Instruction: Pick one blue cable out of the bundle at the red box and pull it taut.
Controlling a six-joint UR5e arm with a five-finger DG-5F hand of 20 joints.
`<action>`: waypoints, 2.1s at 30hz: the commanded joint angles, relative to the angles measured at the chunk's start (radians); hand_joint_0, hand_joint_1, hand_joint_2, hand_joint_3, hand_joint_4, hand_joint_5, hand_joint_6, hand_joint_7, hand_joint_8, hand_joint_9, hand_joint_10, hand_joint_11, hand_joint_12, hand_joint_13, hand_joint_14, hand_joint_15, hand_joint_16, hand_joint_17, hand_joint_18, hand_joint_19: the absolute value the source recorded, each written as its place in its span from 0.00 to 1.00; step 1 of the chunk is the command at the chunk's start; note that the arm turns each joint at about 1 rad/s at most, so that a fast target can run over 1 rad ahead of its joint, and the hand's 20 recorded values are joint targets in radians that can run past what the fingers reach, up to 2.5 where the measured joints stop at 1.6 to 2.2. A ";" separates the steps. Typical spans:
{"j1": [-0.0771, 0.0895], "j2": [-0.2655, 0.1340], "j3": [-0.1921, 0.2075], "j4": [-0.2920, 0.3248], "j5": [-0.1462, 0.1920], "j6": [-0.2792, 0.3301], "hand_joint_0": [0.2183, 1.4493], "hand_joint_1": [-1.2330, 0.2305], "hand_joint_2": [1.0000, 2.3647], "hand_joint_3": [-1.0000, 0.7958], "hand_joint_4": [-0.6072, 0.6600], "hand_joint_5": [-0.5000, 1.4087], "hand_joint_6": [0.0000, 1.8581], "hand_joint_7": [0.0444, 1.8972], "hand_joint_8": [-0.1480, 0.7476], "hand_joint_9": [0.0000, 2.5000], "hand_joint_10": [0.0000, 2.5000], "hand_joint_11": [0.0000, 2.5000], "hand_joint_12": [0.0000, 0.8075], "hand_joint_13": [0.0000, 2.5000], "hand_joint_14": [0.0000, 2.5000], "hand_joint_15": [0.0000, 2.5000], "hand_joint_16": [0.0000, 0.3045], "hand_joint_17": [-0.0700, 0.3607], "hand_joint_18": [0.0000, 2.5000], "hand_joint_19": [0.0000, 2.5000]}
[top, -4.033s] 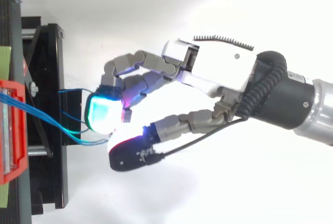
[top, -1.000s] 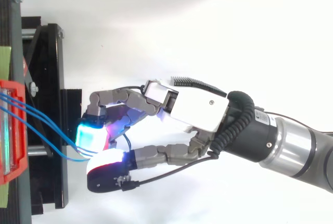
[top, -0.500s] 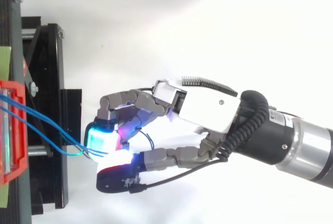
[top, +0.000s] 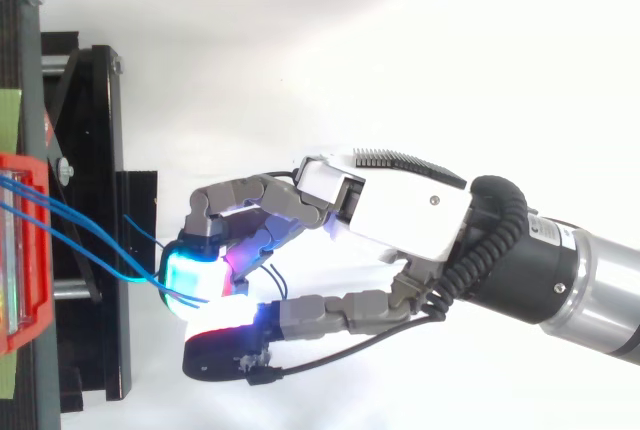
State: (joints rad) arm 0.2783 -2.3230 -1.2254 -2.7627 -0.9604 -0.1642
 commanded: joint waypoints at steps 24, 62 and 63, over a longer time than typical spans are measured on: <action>-0.008 0.062 0.007 -0.127 -0.001 0.005 0.30 0.31 0.02 0.58 0.54 0.18 0.44 0.67 0.55 0.39 0.01 0.34 0.56 0.25 0.00 0.09 0.21 0.49 0.28 0.13; -0.010 0.088 0.007 -0.161 0.002 0.005 0.45 0.20 0.01 0.35 0.40 0.16 0.47 0.70 0.53 0.37 0.01 0.37 0.52 0.24 0.00 0.08 0.19 0.46 0.27 0.11; -0.010 0.088 0.007 -0.161 0.002 0.005 0.46 0.20 0.01 0.33 0.41 0.16 0.47 0.71 0.52 0.37 0.01 0.36 0.52 0.24 0.00 0.08 0.19 0.46 0.27 0.11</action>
State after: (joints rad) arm 0.2687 -2.2343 -1.2176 -2.9238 -0.9589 -0.1596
